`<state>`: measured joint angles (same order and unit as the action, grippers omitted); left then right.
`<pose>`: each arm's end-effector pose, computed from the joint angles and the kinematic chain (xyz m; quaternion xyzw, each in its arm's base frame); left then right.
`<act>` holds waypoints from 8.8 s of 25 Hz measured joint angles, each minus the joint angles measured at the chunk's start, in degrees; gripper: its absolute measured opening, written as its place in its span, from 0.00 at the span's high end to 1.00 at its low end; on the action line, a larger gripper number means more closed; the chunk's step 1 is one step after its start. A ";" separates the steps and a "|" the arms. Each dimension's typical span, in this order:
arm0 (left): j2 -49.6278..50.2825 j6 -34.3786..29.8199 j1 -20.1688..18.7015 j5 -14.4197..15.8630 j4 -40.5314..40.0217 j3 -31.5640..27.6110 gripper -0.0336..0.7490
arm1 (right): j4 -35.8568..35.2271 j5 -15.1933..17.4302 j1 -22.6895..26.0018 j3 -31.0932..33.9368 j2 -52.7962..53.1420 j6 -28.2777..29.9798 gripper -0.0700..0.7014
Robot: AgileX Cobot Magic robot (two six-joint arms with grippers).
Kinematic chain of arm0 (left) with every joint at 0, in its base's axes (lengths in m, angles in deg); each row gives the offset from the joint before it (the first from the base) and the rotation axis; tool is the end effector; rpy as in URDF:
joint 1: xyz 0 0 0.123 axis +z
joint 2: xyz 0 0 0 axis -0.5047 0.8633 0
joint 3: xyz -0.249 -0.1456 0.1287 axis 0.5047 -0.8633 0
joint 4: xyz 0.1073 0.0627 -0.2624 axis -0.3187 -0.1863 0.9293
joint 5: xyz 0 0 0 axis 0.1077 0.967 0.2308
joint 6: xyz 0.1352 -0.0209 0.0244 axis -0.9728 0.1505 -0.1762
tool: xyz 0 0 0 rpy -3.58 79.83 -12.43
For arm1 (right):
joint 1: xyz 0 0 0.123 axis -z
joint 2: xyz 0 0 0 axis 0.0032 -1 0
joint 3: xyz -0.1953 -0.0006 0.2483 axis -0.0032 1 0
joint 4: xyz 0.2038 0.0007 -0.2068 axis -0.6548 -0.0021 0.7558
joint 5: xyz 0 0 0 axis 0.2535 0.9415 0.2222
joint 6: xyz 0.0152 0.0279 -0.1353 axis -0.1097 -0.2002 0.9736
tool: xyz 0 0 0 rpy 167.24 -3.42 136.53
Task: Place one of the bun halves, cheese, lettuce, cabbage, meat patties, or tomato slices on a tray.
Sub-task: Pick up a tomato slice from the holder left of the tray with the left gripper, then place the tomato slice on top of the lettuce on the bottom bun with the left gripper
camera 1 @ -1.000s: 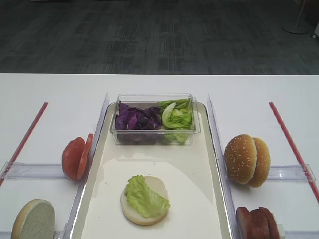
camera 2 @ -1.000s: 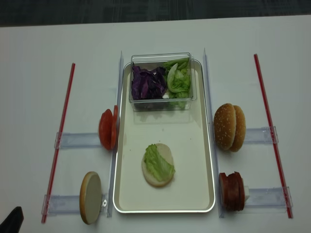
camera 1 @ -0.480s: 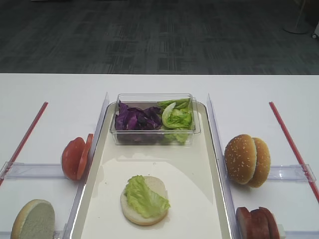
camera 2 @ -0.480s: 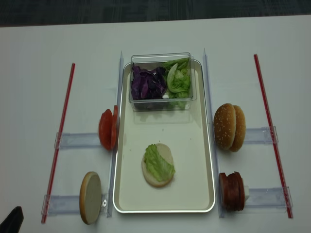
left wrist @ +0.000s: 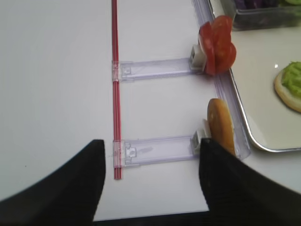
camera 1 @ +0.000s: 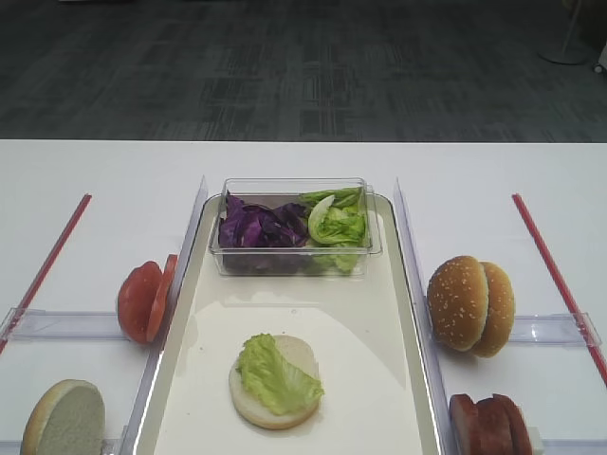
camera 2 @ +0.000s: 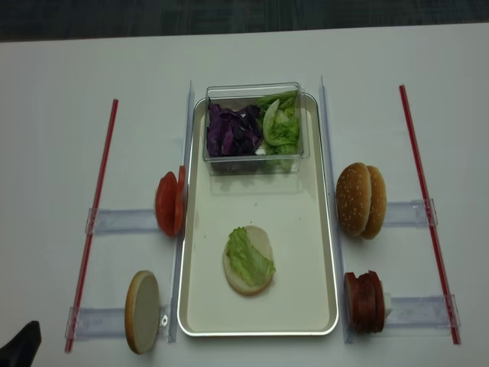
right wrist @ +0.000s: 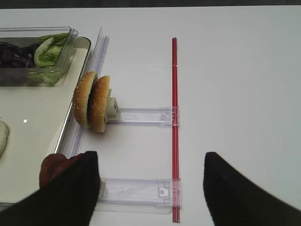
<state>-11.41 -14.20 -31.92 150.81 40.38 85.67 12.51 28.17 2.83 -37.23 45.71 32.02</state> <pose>0.0449 -0.0051 0.2606 0.0135 0.9018 -0.0208 0.4314 0.0361 0.0144 0.2639 -0.0116 0.8660 0.0367 0.4985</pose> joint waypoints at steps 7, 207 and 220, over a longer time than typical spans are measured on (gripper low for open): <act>9.54 -1.12 -1.35 0.00 0.11 3.18 0.43 | 0.00 0.00 0.00 0.00 0.00 0.00 0.26; 85.67 0.57 -17.73 -8.97 25.75 38.58 0.89 | 0.12 -0.20 0.00 0.00 0.00 0.00 0.26; 81.88 -37.16 -8.04 -4.53 64.28 19.71 0.89 | 0.12 -0.20 0.00 0.00 0.00 0.00 0.26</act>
<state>70.47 -51.36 -39.96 146.28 104.66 105.38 12.64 27.97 2.83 -37.23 45.71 32.02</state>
